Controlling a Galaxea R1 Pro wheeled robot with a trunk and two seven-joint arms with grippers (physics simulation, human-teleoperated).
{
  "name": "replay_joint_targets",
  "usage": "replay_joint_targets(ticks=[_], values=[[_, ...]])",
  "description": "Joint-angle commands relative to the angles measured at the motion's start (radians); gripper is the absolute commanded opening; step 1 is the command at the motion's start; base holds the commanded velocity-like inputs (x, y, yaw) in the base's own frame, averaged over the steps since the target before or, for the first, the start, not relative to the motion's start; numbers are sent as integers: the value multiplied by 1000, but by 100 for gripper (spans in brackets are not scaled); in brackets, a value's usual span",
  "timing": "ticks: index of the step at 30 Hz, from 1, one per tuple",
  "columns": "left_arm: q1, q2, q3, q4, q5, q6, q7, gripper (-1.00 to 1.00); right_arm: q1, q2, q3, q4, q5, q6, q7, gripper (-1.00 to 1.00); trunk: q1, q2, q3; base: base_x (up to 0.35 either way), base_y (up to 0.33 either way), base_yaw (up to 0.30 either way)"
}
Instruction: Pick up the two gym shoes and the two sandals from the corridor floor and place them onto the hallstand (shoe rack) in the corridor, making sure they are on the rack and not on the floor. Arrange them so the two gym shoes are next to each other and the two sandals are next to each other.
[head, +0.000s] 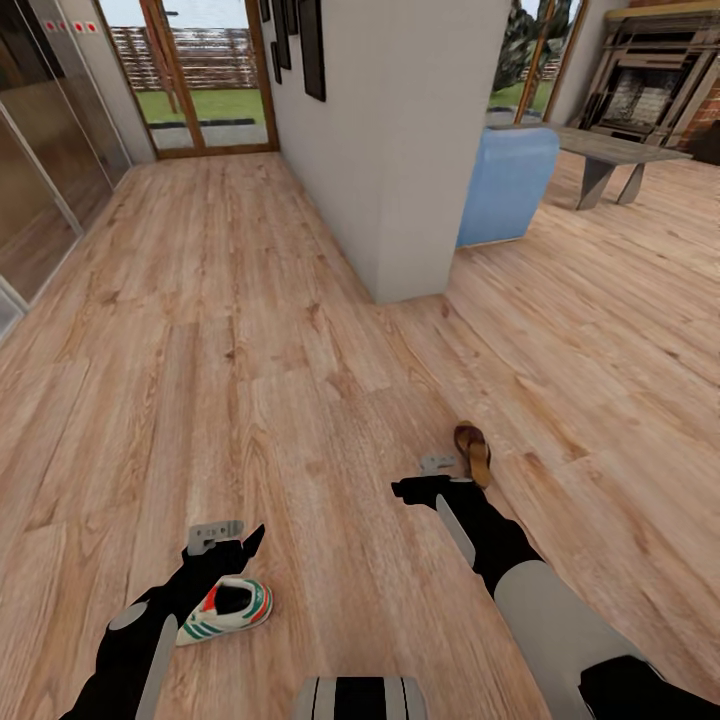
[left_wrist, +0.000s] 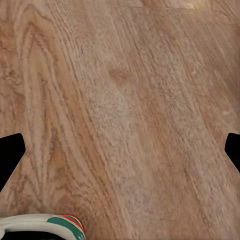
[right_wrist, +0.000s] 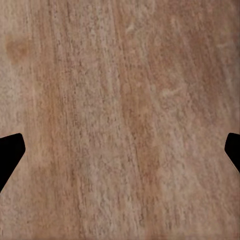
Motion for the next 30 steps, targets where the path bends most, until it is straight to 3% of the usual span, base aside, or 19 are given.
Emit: replay_joint_targets(ticks=[1,14,22,30], values=[[0,0,0,0,0,0,0,100,0,0,0,0,0,0,0,100,0,0,0,87,-42,-9],[0,0,0,0,0,0,0,100,0,0,0,0,0,0,0,100,0,0,0,200,-159,-12],[0,0,0,0,0,0,0,100,0,0,-1,0,0,0,0,100,0,0,0,41,-34,-210],[0,0,1,0,0,0,0,100,0,0,0,0,0,0,0,100,0,0,0,2,-2,-43]])
